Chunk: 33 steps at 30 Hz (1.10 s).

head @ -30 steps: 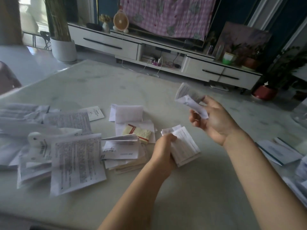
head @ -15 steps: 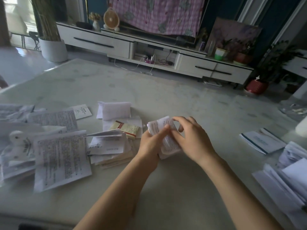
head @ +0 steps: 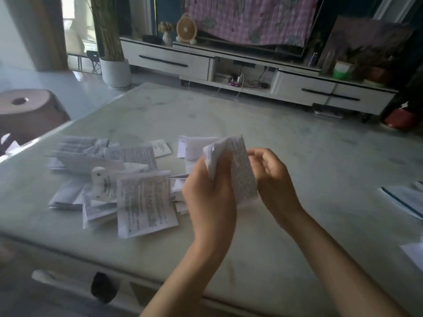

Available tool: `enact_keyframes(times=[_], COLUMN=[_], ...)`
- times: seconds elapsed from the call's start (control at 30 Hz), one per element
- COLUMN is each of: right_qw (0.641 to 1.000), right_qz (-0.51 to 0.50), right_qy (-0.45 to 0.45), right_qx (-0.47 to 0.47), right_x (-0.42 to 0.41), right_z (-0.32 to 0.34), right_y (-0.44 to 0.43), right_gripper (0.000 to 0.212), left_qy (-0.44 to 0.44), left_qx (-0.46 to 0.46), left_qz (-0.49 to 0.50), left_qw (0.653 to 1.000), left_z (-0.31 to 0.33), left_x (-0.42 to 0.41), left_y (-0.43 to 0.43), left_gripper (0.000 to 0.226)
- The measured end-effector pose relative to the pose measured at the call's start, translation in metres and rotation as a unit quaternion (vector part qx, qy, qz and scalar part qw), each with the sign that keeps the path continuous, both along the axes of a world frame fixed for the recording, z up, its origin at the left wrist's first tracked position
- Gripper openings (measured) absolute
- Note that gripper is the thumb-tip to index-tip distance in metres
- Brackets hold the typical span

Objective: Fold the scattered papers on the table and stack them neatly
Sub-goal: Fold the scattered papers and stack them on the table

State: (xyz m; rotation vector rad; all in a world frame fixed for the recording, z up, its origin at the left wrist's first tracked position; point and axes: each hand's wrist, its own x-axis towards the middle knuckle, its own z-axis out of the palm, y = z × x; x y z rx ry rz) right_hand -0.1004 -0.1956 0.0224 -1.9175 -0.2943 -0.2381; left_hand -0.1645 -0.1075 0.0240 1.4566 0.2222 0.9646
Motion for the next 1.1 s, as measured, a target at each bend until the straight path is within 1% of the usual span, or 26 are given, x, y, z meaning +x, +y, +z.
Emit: enact_keyframes(times=[0.03, 0.07, 0.1, 0.17, 0.2, 0.23, 0.27, 0.3, 0.37, 0.4, 0.47, 0.5, 0.53, 0.6, 0.63, 0.7, 0.77, 0.83, 0.87, 0.9, 0.93, 0.97, 1.03, 1.1], right_qw=[0.998, 0.993, 0.985, 0.952, 0.934, 0.923, 0.92, 0.922, 0.924, 0.92, 0.913, 0.915, 0.927, 0.964, 0.976, 0.988, 0.976, 0.939, 0.923, 0.914, 0.916, 0.932, 0.973, 0.989], right_qz=[0.059, 0.112, 0.158, 0.216, 0.222, 0.216, 0.204, 0.192, 0.169, 0.152, 0.091, 0.054, 0.025, -0.026, -0.05, -0.073, -0.027, 0.066, 0.109, 0.142, 0.16, 0.165, 0.143, 0.127], right_qy=[-0.012, -0.017, -0.019, -0.03, -0.04, -0.058, -0.078, -0.095, -0.142, -0.18, -0.258, -0.286, -0.288, -0.245, -0.21, -0.098, 0.044, 0.157, 0.189, 0.205, 0.206, 0.185, 0.082, -0.03], right_qx=[-0.011, -0.03, -0.072, -0.216, -0.277, -0.312, -0.324, -0.321, -0.313, -0.314, -0.304, -0.278, -0.237, -0.103, -0.032, 0.093, 0.211, 0.297, 0.317, 0.319, 0.304, 0.264, 0.161, 0.076], right_x=[-0.004, -0.006, -0.006, -0.006, -0.006, -0.007, -0.007, -0.008, -0.012, -0.015, -0.017, -0.017, -0.015, -0.014, -0.015, -0.016, -0.026, -0.04, -0.048, -0.054, -0.061, -0.068, -0.079, -0.089], right_z=[0.004, 0.008, 0.008, 0.002, -0.004, -0.012, -0.019, -0.027, -0.038, -0.041, -0.042, -0.038, -0.032, -0.014, -0.003, 0.013, 0.022, 0.029, 0.031, 0.031, 0.03, 0.027, 0.016, 0.007], right_y=[0.008, 0.019, 0.025, 0.035, 0.036, 0.035, 0.032, 0.028, 0.022, 0.02, 0.018, 0.015, 0.014, 0.009, 0.005, 0.002, -0.003, -0.006, -0.006, -0.002, 0.003, 0.009, 0.017, 0.02], right_gripper=[0.017, 0.023, 0.035, 0.06, 0.061, 0.054, 0.044, 0.035, 0.026, 0.024, 0.028, 0.03, 0.028, 0.024, 0.021, 0.018, 0.027, 0.038, 0.039, 0.038, 0.035, 0.032, 0.03, 0.032], left_qy=[0.001, 0.003, 0.004, 0.034, 0.06, 0.086, 0.112, 0.134, 0.157, 0.16, 0.162, 0.162, 0.16, 0.153, 0.146, 0.138, 0.125, 0.12, 0.117, 0.112, 0.109, 0.103, 0.09, 0.083], left_qx=[-0.017, -0.043, -0.079, -0.15, -0.171, -0.183, -0.186, -0.183, -0.189, -0.199, -0.227, -0.238, -0.252, -0.265, -0.263, -0.256, -0.243, -0.233, -0.233, -0.229, -0.224, -0.225, -0.242, -0.285], left_qz=[0.008, 0.015, 0.014, -0.006, -0.021, -0.039, -0.052, -0.06, -0.066, -0.067, -0.077, -0.083, -0.086, -0.078, -0.066, -0.041, -0.022, -0.003, 0.006, 0.008, 0.007, 0.008, 0.005, 0.009], left_qw=[1.0, 0.999, 0.997, 0.988, 0.983, 0.979, 0.975, 0.972, 0.967, 0.965, 0.957, 0.954, 0.95, 0.949, 0.951, 0.956, 0.962, 0.965, 0.966, 0.967, 0.968, 0.969, 0.966, 0.955], left_z=[-0.002, -0.005, -0.007, -0.011, -0.013, -0.018, -0.021, -0.024, -0.027, -0.027, -0.03, -0.029, -0.029, -0.026, -0.022, -0.016, -0.005, 0.003, 0.007, 0.009, 0.01, 0.012, 0.015, 0.017], left_x=[-0.013, -0.028, -0.039, -0.055, -0.059, -0.061, -0.061, -0.061, -0.063, -0.065, -0.066, -0.066, -0.065, -0.063, -0.063, -0.059, -0.057, -0.056, -0.058, -0.058, -0.057, -0.058, -0.06, -0.061], left_y=[0.014, 0.032, 0.046, 0.068, 0.076, 0.08, 0.081, 0.08, 0.076, 0.073, 0.071, 0.069, 0.067, 0.061, 0.057, 0.051, 0.041, 0.032, 0.028, 0.024, 0.022, 0.02, 0.014, 0.01], left_gripper=[0.042, 0.037, 0.031, 0.023, 0.021, 0.021, 0.023, 0.023, 0.023, 0.024, 0.025, 0.024, 0.021, 0.017, 0.017, 0.019, 0.022, 0.024, 0.024, 0.024, 0.025, 0.026, 0.033, 0.043])
